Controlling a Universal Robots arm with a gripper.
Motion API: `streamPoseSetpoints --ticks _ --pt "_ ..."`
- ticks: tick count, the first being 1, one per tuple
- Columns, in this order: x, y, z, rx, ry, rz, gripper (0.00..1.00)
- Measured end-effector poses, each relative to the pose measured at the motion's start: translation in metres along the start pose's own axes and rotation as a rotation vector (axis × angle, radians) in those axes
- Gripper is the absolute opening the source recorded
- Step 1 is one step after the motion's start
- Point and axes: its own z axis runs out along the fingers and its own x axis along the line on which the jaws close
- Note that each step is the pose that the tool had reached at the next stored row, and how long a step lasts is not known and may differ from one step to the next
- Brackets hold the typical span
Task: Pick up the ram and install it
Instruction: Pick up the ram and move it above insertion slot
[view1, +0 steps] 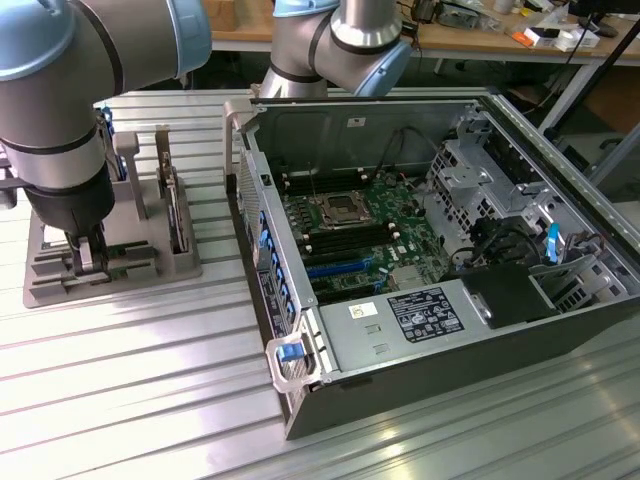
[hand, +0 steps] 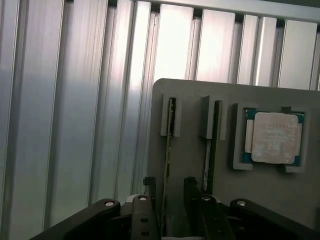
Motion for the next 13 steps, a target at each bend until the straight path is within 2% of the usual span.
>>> streamPoseSetpoints --ticks 4,5,6,7,8,12,13 --pt "-0.0009 0.0015 0.0 0.0 0.0001 0.0 0.35" --pt "-0.0008 0.0015 0.0 0.0 0.0002 0.0 0.28" --pt "-0.0008 0.0014 0.0 0.0 0.0002 0.0 0.28" --pt "-0.0009 0.0015 0.0001 0.0 0.0 0.0 0.16" --pt "-0.0009 0.0015 0.0 -0.0001 0.0001 0.0 0.13" --pt "-0.0009 0.0014 0.0001 0.0 0.0001 0.0 0.13" --pt "-0.0009 0.0017 -0.0027 0.0001 -0.0009 0.001 0.13"
